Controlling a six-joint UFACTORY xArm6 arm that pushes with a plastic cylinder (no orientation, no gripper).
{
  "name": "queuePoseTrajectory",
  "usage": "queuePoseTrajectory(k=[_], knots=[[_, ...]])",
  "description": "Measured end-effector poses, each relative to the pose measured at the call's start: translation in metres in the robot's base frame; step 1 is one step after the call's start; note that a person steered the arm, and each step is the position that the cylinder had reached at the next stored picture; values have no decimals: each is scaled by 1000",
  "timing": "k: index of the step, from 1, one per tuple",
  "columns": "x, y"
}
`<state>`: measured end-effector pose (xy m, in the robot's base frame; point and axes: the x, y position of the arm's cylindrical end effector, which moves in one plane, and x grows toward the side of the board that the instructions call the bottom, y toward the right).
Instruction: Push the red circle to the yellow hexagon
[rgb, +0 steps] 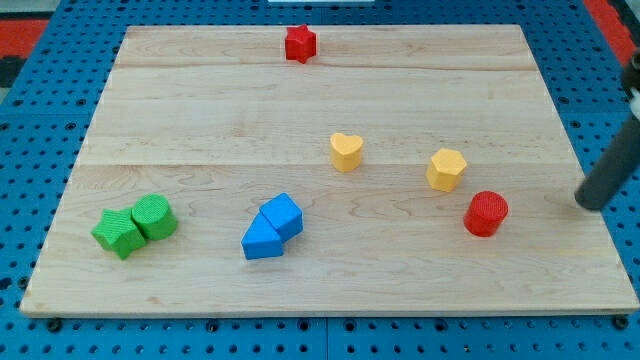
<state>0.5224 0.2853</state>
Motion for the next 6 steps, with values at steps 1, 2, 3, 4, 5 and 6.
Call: queuePoseTrajectory(k=[1, 2, 3, 4, 5, 6], knots=[[39, -9], [70, -67], [50, -99], [21, -99], [-17, -101], [-55, -109]])
